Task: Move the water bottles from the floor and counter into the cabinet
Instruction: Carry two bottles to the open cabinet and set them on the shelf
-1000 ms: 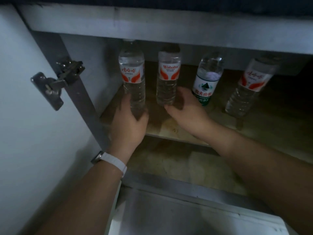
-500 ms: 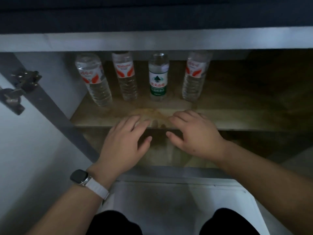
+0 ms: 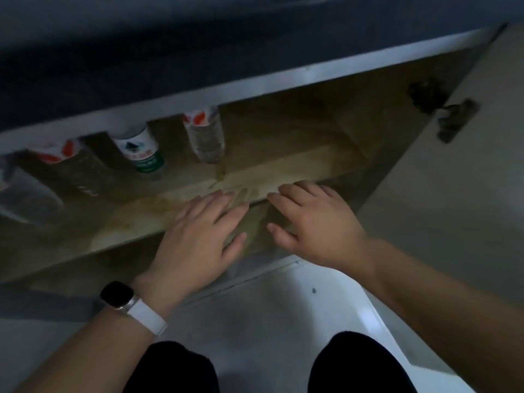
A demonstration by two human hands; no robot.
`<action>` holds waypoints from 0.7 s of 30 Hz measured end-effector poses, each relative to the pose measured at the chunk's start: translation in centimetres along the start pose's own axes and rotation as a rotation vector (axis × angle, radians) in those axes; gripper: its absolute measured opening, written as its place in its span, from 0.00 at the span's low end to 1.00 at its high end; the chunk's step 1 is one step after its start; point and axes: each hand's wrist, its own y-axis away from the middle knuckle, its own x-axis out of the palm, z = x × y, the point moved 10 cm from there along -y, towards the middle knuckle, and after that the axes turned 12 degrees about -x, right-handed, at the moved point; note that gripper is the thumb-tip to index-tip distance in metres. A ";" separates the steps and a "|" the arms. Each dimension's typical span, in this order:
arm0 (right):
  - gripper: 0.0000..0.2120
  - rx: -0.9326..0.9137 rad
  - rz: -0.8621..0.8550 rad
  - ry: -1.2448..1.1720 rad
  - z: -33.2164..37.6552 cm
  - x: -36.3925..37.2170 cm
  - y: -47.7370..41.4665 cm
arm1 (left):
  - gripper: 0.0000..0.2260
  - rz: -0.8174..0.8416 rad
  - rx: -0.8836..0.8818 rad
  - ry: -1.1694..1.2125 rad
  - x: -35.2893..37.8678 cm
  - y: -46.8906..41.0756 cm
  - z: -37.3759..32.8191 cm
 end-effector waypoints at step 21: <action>0.26 0.396 -0.002 -0.037 -6.9 -37.1 19.9 | 0.22 0.119 0.425 0.062 -31.4 -4.9 -25.3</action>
